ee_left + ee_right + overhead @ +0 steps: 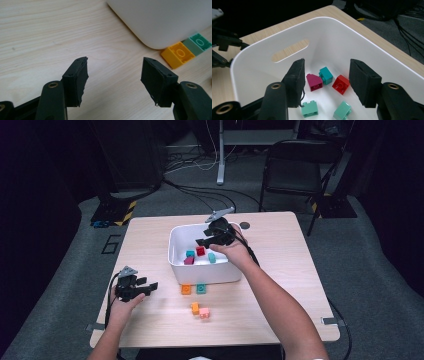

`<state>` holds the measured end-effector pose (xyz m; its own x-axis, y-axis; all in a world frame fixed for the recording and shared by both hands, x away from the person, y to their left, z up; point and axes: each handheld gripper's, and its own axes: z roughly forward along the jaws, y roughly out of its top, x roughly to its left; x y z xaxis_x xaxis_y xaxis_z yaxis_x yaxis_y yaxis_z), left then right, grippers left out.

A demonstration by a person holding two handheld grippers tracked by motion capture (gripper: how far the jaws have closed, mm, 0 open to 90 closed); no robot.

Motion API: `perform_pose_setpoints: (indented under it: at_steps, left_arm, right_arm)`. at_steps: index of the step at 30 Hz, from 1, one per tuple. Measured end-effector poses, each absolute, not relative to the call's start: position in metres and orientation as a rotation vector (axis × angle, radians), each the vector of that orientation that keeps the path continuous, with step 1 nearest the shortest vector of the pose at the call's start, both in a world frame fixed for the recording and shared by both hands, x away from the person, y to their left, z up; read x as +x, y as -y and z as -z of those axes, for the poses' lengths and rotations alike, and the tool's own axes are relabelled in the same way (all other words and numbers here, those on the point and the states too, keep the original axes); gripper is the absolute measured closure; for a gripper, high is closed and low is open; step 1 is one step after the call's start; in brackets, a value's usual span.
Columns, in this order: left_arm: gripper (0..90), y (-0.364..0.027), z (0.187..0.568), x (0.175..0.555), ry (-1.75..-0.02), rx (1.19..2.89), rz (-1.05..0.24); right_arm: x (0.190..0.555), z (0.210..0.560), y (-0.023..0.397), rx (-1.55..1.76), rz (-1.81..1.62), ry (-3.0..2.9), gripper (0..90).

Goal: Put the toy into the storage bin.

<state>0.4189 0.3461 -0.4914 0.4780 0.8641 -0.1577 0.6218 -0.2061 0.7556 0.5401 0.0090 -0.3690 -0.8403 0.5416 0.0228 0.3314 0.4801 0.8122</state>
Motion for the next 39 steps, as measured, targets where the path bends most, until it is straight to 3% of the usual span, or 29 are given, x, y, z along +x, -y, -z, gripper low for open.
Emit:
perform_pose_setpoints:
  at_steps: [11, 24, 39]
  left_arm:
    - [38.5, -0.328, 0.487, 0.414, -1.192, 1.941, -0.38]
    - [40.0, -0.309, 0.471, 0.41, -1.163, 1.969, -0.425]
    - [39.8, -0.273, 0.48, 0.402, -1.161, 1.994, -0.399]
  right_arm:
    - [0.491, 0.346, 0.012, 0.622, -1.317, -2.446, 47.2]
    - [0.434, 0.358, 0.034, 0.572, -1.364, -2.464, 47.2]
    - [0.413, 0.377, 0.048, 0.555, -1.393, -2.515, 47.1]
